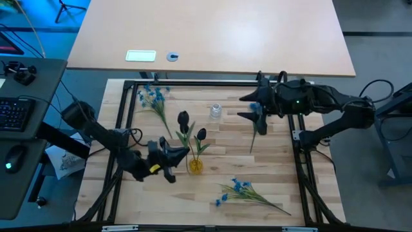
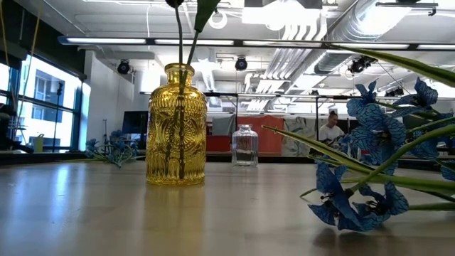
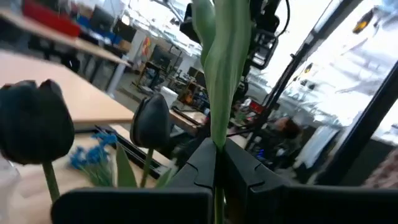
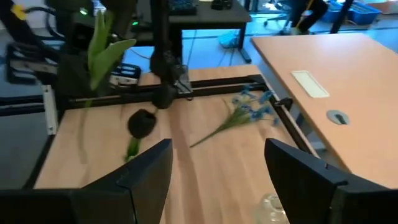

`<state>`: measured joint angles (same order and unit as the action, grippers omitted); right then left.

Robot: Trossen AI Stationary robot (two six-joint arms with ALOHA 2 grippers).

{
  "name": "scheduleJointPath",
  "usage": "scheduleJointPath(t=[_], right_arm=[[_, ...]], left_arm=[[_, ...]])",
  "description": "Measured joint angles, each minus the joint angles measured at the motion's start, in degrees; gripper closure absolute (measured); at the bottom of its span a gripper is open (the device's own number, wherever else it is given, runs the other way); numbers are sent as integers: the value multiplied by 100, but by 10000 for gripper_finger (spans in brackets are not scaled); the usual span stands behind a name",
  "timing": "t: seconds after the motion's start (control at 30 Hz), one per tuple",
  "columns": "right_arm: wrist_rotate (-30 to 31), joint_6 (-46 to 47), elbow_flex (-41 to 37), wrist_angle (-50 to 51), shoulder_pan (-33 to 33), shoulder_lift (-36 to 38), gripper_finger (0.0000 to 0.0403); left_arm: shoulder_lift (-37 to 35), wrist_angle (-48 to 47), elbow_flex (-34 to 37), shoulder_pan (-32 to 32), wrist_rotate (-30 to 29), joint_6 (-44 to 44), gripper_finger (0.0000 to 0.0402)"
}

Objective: Sort flowers into vase by color
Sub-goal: Put the black flower into the yellow vase

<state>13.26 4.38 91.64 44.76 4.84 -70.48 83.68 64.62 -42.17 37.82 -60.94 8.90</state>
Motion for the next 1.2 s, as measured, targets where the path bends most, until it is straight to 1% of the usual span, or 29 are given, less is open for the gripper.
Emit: scheduleJointPath(t=[0.07, 0.13, 0.23, 0.27, 0.33, 0.43, 0.53, 0.6, 0.67, 0.73, 0.87, 0.97, 1.03, 1.2], right_arm=[[2, 15, 0, 0, 78, 0, 151], [25, 33, 0, 0, 132, 0, 151], [171, 204, -2, 0, 170, 0, 151], [234, 265, -2, 0, 170, 0, 151], [321, 390, -2, 0, 170, 0, 151], [323, 646, -4, 0, 170, 0, 151], [268, 904, -4, -28, 170, -2, 151], [257, 1013, -4, -80, 170, -2, 151], [259, 1015, -4, -169, 170, -2, 151], [300, 991, -4, -249, 170, -2, 151], [455, 1054, -4, -304, 170, -2, 151], [517, 1166, -4, -302, 170, -4, 151], [520, 1216, -4, -302, 170, -4, 151], [574, 1267, -88, -328, 170, -4, 151]], left_arm=[[123, 297, 0, -140, 214, -524, 401], [180, 463, 0, -268, 550, -964, 401], [189, 607, 0, -437, 1085, -1235, 401], [181, 612, 0, -473, 1168, -1242, 401], [181, 605, 0, -490, 1172, -1236, 401], [181, 671, 102, -380, 932, -1338, 401], [185, 1410, 447, -216, 816, -1559, 401], [177, 2028, 792, -159, 932, -1613, 401], [184, 2517, 1128, -203, 1253, -1632, 401], [139, 2450, 1247, -403, 1733, -1555, 401], [144, 2254, 1257, -831, 2688, -1218, 401], [149, 2215, 1258, -980, 2869, -1133, 401], [144, 2223, 1257, -966, 2898, -1220, 401], [145, 1739, 1257, -882, 2945, -2138, 401]])
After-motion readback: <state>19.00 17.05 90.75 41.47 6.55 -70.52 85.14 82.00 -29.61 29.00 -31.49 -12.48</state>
